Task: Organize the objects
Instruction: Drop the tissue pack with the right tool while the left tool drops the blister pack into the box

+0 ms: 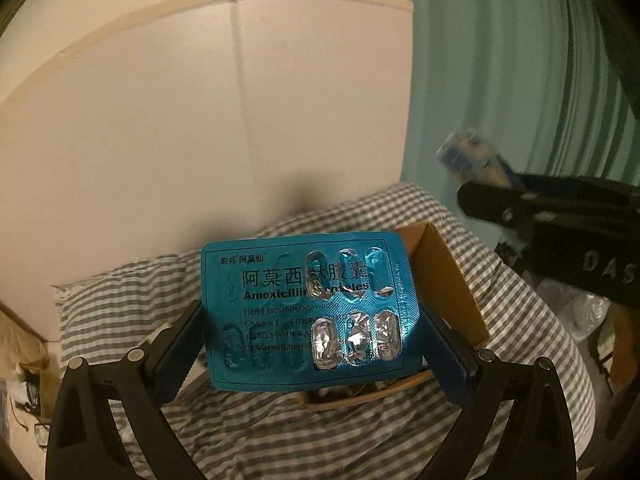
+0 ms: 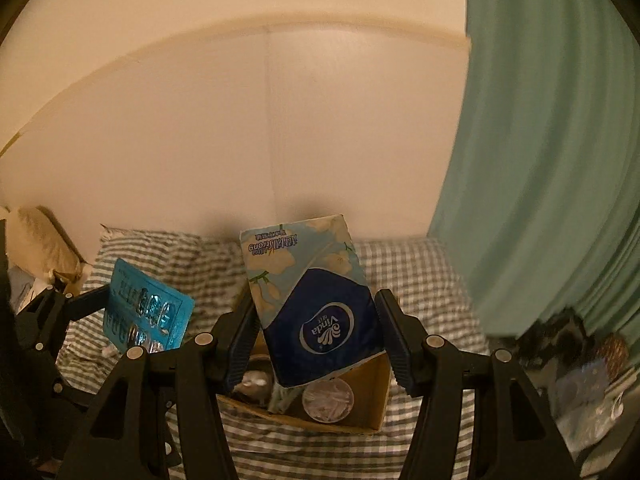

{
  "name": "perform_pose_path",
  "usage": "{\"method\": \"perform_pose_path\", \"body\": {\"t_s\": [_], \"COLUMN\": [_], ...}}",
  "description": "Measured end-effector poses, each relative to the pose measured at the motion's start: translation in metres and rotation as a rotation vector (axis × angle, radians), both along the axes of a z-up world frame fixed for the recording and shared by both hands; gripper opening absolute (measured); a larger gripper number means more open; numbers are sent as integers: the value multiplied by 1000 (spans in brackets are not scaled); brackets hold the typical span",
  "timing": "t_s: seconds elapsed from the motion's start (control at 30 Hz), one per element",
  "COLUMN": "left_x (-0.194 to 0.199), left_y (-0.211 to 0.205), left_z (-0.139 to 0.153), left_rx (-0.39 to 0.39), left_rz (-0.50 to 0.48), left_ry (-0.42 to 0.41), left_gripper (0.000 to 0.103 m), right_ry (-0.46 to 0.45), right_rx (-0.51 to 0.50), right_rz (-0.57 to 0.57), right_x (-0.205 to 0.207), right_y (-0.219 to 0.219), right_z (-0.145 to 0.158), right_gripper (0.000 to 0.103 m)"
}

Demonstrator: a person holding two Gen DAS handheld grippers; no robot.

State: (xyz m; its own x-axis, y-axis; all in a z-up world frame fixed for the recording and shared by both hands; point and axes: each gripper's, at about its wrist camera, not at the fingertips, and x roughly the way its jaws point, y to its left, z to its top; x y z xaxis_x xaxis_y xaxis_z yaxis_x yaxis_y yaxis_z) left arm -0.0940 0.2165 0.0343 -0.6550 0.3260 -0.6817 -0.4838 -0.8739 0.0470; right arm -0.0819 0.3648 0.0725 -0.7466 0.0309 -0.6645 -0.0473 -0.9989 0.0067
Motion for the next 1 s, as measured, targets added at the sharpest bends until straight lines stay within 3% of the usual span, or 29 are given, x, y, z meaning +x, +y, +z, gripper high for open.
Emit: {"method": "perform_pose_path", "body": {"t_s": [0.23,0.47,0.57,0.7,1.0], "left_x": [-20,-31,-34,-34,-18], "left_y": [29,38,38,40,11], "left_z": [-44,-66,-66,-62,-20], "left_rx": [-28,-17,-13,-18,-24], "left_rz": [-34,-34,-19,-10,10], "left_ry": [-72,-117,-124,-115,-60], "left_gripper": [101,102,103,103,103], "right_ry": [-107,-145,-148,-145,-87], "right_rx": [-23,-60,-68,-89,-70], "right_rz": [-34,-44,-49,-50,-51], "right_x": [-19,-29,-30,-30,-4], "right_y": [27,40,42,42,25], "right_z": [-55,-80,-82,-82,-52], "right_gripper": [57,59,59,76,77]}}
